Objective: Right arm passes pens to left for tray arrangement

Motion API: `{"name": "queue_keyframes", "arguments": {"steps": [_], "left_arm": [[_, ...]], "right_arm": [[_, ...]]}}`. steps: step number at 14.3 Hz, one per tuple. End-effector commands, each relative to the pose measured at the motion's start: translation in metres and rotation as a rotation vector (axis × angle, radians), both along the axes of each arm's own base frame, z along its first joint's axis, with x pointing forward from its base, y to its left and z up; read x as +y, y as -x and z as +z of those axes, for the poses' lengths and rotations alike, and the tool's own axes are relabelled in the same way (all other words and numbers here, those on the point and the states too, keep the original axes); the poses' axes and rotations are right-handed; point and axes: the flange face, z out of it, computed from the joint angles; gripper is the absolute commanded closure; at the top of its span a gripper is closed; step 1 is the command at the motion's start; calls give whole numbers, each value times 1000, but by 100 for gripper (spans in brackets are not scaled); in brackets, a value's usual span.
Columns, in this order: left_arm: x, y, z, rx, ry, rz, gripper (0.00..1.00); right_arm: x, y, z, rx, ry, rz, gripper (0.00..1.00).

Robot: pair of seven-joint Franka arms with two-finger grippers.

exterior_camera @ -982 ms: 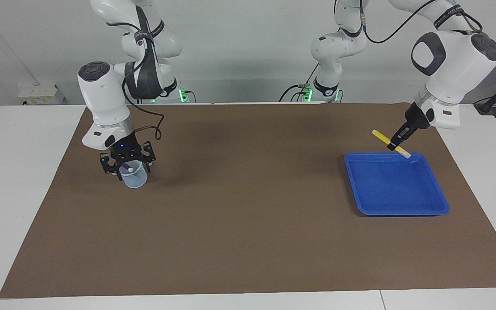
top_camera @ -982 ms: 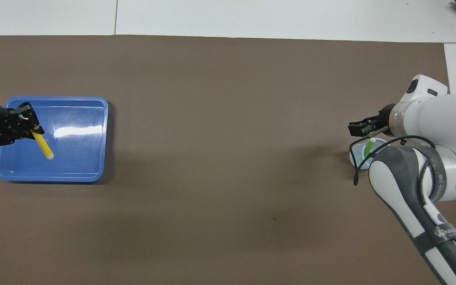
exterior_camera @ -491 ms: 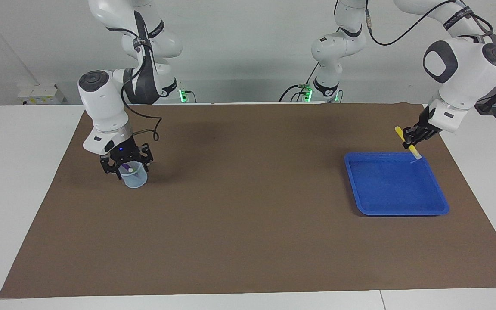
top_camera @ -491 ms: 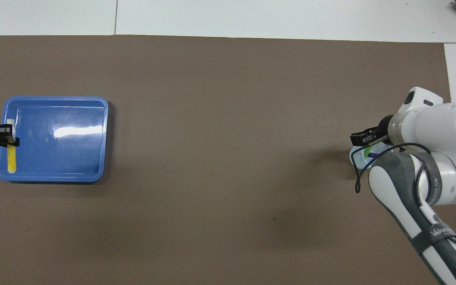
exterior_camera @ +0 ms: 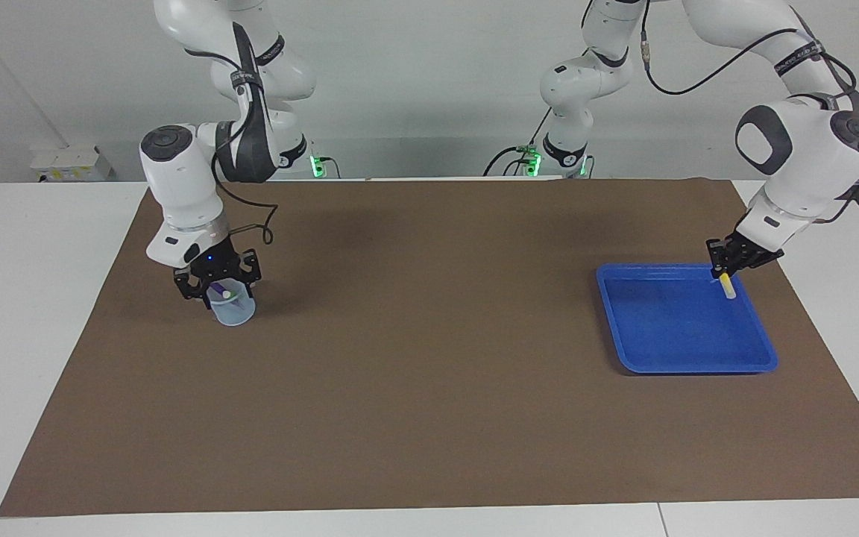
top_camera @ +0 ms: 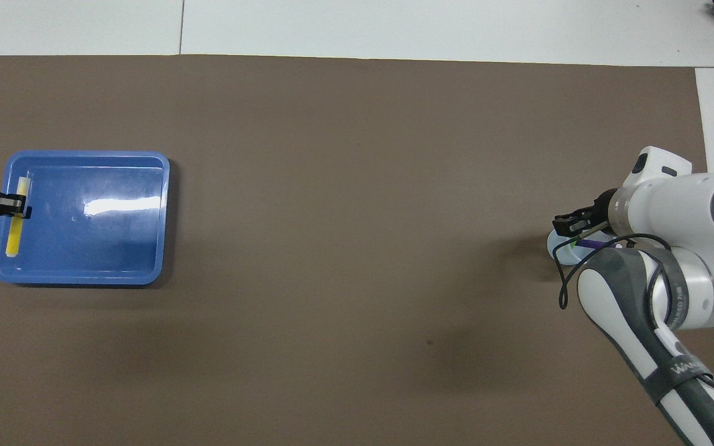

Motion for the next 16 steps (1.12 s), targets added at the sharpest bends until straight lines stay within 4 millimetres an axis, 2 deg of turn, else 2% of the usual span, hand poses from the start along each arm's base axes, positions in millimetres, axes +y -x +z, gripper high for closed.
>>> {"name": "queue_keyframes", "arguments": {"steps": [1,4,7,9,11,16], "left_arm": [[31,13,-24,-22,-18,25,100],[40,19,-45,-34,-15,41,100],[45,11,-72,-48,-6,56,100],[55,7,-92,-58,4,94,100],[51,0,-110,-58,17,181,100],[46,-5,-122,-78,22,226,100]], "right_arm": [[-7,10,3,-19,20,26,33],[-10,15,0,-9,21,23,38],[-12,18,-2,-3,22,21,43],[-12,18,-3,-1,22,21,51],[-12,18,-3,-1,23,26,63],[-12,18,-2,-1,23,24,93]]}}
